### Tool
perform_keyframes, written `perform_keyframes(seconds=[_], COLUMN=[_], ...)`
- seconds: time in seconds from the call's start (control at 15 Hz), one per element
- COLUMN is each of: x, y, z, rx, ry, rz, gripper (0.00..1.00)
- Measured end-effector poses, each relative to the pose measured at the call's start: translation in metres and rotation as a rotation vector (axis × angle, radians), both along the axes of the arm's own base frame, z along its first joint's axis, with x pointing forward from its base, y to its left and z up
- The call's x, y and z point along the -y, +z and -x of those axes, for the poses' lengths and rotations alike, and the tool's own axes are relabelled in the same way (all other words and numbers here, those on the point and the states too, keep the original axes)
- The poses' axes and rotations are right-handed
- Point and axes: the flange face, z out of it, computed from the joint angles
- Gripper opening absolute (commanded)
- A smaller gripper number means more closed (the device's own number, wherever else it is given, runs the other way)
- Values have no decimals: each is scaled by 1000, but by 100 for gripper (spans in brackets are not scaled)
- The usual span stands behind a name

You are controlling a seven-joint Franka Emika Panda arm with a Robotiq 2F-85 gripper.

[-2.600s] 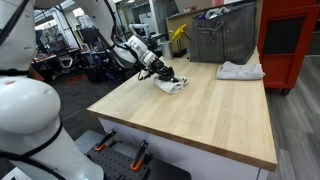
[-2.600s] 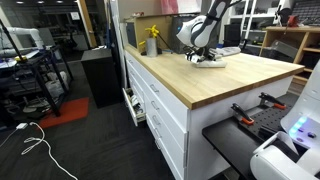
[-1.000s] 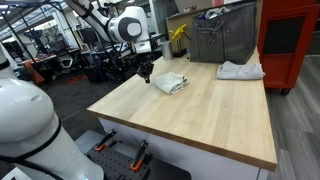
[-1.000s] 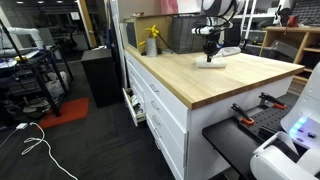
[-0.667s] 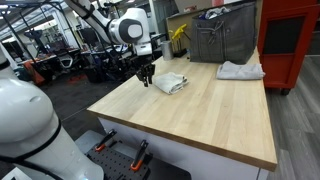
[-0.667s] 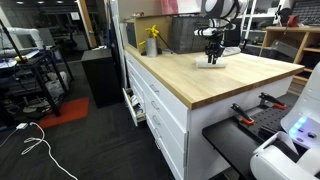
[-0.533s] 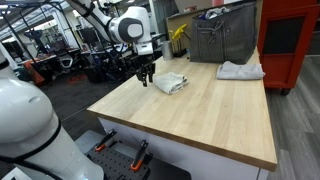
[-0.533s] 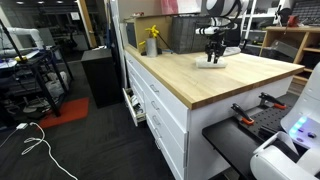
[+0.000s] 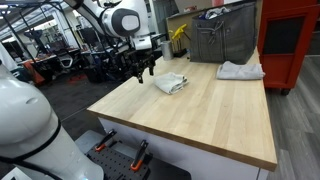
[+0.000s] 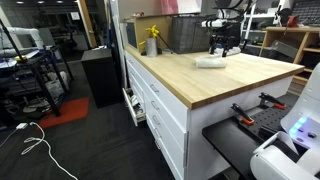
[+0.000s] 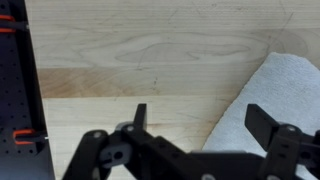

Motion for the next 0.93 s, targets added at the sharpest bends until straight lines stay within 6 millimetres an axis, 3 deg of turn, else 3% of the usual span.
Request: perform_keyframes(seconds=[0.33,0.53,0.93], x=[-1,4,49], y=[-9,-13,-16], z=[0,-7,-42], rx=[-19,-16,11], ry=[-2,-94,-324], rz=[-1,3,12], gripper=[100,100,100])
